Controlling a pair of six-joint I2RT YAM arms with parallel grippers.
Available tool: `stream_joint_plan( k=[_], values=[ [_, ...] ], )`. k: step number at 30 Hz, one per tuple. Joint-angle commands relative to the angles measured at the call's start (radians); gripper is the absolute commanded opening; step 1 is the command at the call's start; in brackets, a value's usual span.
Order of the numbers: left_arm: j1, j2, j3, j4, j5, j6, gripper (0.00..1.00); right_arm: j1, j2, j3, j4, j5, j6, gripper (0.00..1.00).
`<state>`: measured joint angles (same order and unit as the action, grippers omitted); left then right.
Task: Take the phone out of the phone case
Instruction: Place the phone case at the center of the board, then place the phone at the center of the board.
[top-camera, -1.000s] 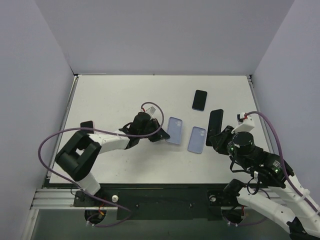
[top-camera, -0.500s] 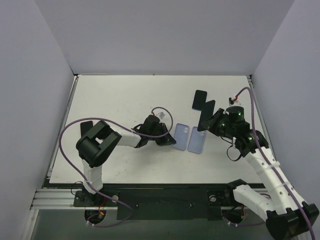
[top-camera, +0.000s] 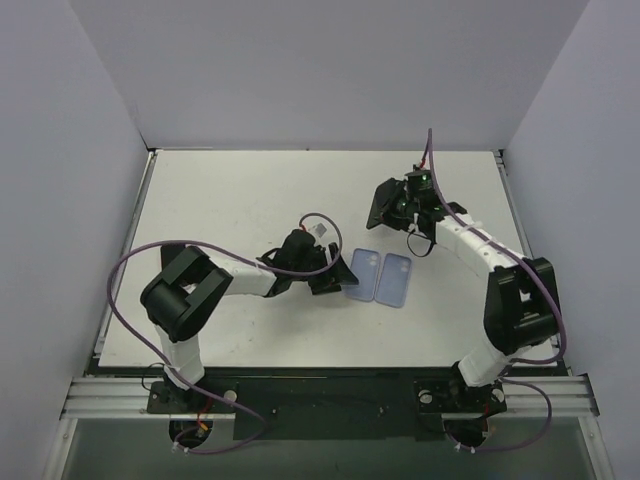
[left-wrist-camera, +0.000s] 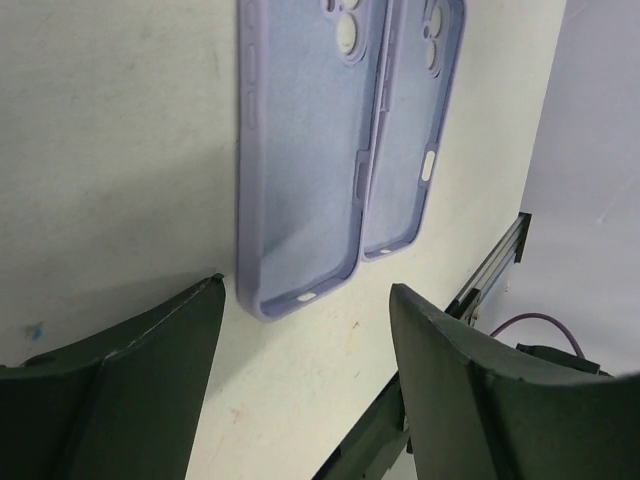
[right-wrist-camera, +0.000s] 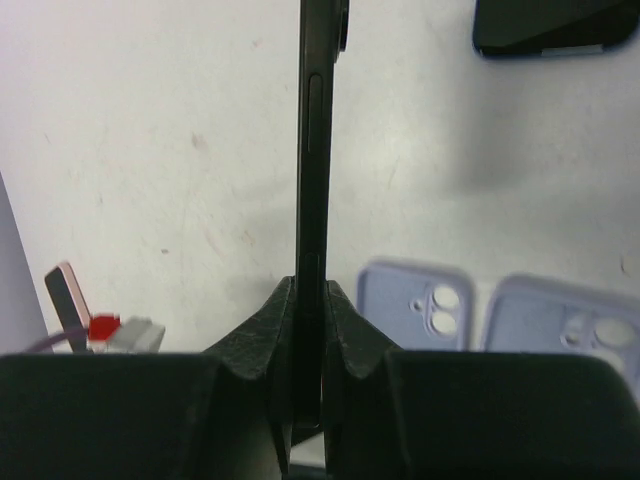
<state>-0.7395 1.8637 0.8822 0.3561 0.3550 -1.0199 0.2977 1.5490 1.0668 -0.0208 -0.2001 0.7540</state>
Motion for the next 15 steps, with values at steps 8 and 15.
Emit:
stream_joint_plan(
  k=[8,15],
  values=[
    [0.12,-0.496,-0.149,-0.398,-0.077,0.152,0.79,-0.054,0.44,0.346,0.289,-0.097,0.119,0.0],
    [0.303,-0.902,-0.141,-0.796,-0.068,0.302,0.8,-0.098,0.554,0.386,0.308,-0.127,0.137,0.0]
  ],
)
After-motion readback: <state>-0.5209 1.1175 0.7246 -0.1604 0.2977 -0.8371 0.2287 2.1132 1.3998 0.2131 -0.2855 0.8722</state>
